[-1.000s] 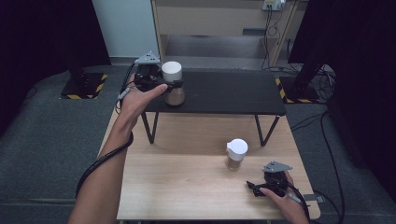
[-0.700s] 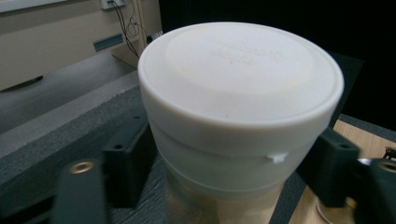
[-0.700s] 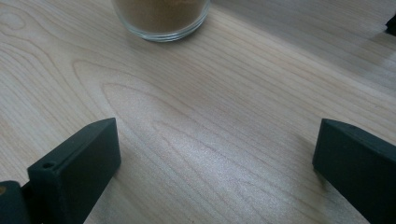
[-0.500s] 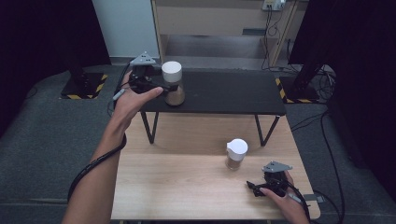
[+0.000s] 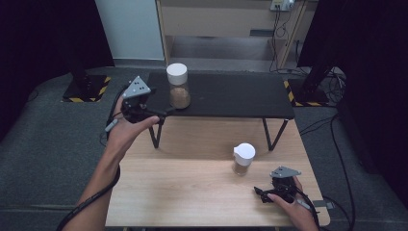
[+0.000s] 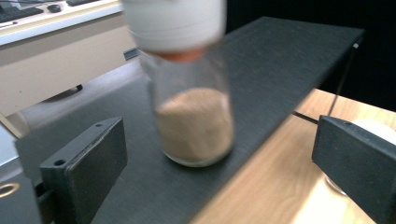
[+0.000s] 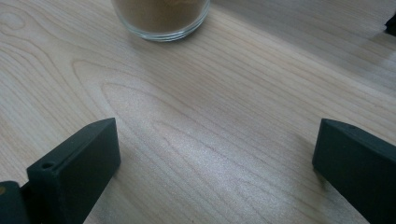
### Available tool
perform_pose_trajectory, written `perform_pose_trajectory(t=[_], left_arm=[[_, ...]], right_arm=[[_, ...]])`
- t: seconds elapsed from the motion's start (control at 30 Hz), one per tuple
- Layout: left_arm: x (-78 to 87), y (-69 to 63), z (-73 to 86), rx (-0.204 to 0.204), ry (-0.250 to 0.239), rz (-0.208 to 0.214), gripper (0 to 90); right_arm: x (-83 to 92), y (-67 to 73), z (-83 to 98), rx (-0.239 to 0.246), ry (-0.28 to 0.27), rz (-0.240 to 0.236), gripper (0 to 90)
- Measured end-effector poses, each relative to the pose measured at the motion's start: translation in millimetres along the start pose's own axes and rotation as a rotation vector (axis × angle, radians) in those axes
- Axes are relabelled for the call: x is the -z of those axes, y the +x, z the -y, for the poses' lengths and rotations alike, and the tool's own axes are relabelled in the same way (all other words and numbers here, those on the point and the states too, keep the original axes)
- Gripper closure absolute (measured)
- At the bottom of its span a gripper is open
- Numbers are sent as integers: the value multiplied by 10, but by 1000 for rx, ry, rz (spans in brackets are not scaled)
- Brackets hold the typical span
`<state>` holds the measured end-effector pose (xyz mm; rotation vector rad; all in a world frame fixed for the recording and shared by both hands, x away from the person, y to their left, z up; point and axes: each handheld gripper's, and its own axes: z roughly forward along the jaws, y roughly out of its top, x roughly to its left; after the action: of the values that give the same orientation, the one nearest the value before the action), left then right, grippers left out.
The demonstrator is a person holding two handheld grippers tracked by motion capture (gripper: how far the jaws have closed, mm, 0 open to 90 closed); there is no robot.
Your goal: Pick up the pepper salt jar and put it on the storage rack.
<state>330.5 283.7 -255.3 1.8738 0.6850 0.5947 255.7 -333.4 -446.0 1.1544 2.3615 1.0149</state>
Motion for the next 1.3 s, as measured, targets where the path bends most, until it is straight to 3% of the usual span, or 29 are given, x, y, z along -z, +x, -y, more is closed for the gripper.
perform_pose_trajectory(t=[0.2, 0.23, 0.3, 0.43, 0.7, 0.9, 1.0, 1.3], left_arm=[[-7, -355, 265, -15, 18, 32, 26], [-37, -482, 363, -28, 34, 37, 26], [-57, -534, 419, -30, 40, 42, 26], [-183, -670, 711, 1, 84, 69, 27], [-331, -758, 1067, 38, 162, 77, 29], [-369, -828, 1234, 62, 196, 89, 28], [-388, -863, 1279, 50, 226, 95, 28], [-287, -898, 1472, 75, 253, 91, 28]], right_arm=[[0, 0, 0, 0, 0, 0, 16], [0, 1, 0, 0, 0, 0, 16], [0, 1, 0, 0, 0, 0, 16], [2, 12, 4, -3, -1, 4, 18], [4, 22, 6, -6, -1, 8, 19], [5, 27, 9, -5, -2, 10, 20], [7, 34, 10, -7, -2, 13, 21], [14, 50, 14, -12, -1, 17, 21]])
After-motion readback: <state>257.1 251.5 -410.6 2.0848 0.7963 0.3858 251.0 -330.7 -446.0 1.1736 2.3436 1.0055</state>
